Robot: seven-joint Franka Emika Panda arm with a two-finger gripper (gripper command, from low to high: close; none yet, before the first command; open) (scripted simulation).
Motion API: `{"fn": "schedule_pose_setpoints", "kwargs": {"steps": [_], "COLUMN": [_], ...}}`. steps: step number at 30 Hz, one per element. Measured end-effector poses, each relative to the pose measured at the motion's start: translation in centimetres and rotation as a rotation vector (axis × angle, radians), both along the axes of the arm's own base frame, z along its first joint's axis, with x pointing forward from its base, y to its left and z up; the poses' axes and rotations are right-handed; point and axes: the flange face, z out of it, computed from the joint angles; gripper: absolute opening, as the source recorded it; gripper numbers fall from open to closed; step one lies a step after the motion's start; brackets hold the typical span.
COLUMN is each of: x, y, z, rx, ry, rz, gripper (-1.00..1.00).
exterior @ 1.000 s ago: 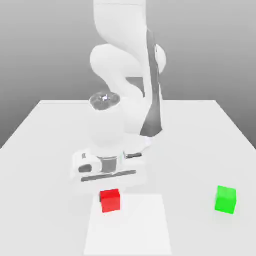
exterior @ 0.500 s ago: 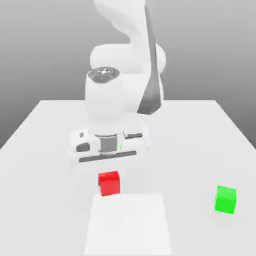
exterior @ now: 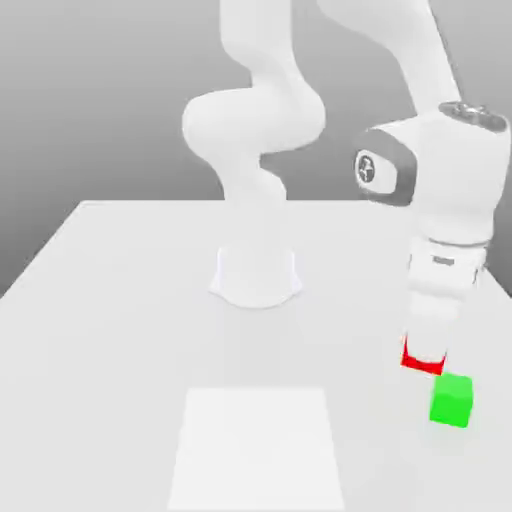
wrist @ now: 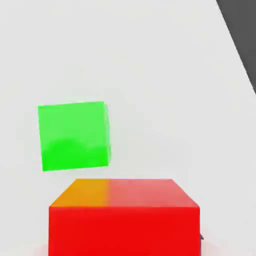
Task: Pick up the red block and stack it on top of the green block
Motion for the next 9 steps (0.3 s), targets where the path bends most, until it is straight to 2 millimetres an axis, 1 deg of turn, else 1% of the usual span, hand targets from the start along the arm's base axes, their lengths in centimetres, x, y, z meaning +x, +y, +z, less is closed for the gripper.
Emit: {"fn": "schedule_pose_setpoints", "kwargs": {"steps": [1, 2, 5, 6, 9], "x": [-0.1, 0.4, 0.7, 0.7, 0.7], "y": [0.5, 0.0, -0.2, -0.3, -0.3], "z": [-0.7, -1.7, -5.0, -5.7, -5.7], "rx": [0.001, 0.002, 0.002, 0.001, 0.001], "ry": [0.001, 0.001, 0.001, 0.001, 0.001], "rz": [0.015, 0.001, -0.005, -0.006, -0.006], "gripper": [-1.0, -1.0, -1.0, 1.0, 1.0]}}
